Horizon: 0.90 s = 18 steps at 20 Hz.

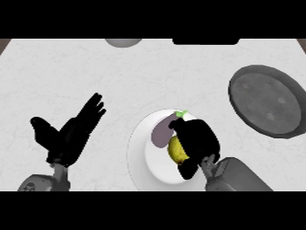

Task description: Pick the pear from the plate and place it in the pan

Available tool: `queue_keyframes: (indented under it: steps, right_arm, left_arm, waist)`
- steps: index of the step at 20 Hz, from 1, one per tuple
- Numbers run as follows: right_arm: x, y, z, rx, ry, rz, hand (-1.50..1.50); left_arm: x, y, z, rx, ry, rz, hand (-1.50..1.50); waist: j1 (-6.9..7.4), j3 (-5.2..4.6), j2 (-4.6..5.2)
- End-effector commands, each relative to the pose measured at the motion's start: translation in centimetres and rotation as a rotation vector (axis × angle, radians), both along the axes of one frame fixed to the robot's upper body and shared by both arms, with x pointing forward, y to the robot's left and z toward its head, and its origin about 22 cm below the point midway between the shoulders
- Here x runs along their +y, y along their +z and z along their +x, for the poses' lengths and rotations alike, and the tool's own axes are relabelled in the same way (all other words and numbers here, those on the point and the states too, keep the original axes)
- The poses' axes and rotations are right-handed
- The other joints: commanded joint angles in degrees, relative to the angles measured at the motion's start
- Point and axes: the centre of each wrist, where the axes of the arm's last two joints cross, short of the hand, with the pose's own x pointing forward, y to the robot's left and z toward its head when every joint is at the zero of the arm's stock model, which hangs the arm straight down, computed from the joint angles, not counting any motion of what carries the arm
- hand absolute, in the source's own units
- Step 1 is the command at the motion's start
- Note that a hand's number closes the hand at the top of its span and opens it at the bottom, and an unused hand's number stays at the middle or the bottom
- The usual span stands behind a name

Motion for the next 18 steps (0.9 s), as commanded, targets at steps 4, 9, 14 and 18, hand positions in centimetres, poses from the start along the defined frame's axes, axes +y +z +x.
queue_keyframes:
  steps: [4,9,14,18]
  right_arm:
    - [0.3,-0.5,-3.1,-0.062,-0.063,-0.043,1.5]
    - [1.7,-1.2,-6.7,-0.039,-0.245,-0.046,1.5]
    - [3.5,0.8,-7.5,-0.312,-0.351,-0.001,1.5]
    - [2.1,5.0,-8.9,-0.57,-0.371,0.094,1.5]
  left_arm:
    - [1.6,-0.2,-0.1,0.007,0.02,0.007,0.0]
    - [0.2,-0.7,-1.3,-0.009,0.021,0.001,0.0]
    - [1.5,0.0,0.1,-0.002,0.013,0.011,0.0]
    - [0.2,0.2,0.2,0.012,0.018,0.009,0.0]
  waist:
    - [-0.36,0.09,0.33]
    - [-0.46,0.1,0.26]
    - [-0.47,0.1,0.3]
    - [-1.22,0.11,0.01]
